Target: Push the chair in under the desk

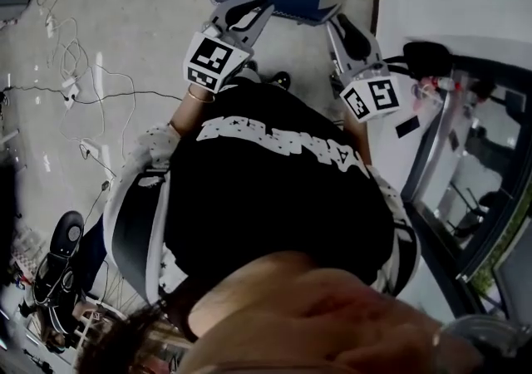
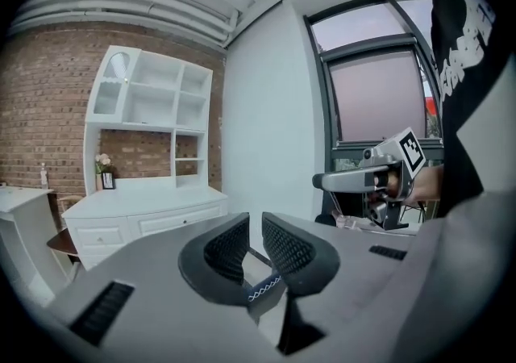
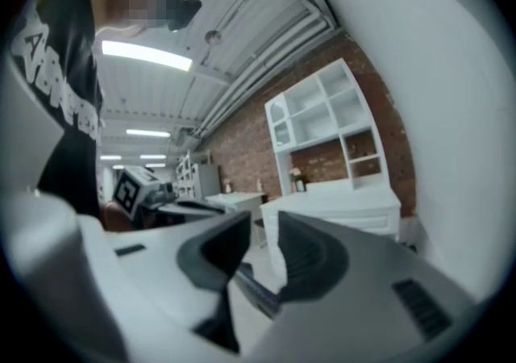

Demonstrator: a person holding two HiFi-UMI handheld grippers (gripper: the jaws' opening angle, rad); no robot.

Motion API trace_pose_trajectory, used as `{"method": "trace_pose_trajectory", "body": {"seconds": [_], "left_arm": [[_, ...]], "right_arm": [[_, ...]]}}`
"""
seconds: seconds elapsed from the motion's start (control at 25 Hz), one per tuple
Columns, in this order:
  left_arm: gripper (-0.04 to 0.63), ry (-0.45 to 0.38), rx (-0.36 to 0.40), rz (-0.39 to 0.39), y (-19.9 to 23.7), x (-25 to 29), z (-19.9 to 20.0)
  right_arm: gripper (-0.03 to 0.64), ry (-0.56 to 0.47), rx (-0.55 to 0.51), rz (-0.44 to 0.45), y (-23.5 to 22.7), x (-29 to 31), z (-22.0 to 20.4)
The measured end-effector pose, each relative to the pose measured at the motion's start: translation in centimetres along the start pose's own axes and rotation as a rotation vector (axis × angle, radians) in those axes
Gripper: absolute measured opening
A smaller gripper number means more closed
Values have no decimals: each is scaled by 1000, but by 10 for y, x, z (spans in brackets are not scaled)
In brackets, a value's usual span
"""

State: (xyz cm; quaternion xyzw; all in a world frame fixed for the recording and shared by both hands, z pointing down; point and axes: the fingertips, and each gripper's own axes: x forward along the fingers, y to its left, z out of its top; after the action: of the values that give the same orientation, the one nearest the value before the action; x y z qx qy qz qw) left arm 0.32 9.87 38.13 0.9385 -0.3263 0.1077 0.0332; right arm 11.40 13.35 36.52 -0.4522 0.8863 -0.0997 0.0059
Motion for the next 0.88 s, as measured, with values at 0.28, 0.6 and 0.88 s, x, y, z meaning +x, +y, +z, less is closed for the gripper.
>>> {"method": "trace_pose_trajectory", "body": {"seconds": [0.28,0.6,0.88], "left_arm": [[113,111,23,-25,13,2,-39],[166,240,71,-77,35,5,-87],[197,374,97,-93,39,16,-134]], "right_arm": [[118,121,-36,-21,-3,15,-38],[144,302,-161,-5,4,48,-80],[156,443,-176,26,1,64,-125]]}}
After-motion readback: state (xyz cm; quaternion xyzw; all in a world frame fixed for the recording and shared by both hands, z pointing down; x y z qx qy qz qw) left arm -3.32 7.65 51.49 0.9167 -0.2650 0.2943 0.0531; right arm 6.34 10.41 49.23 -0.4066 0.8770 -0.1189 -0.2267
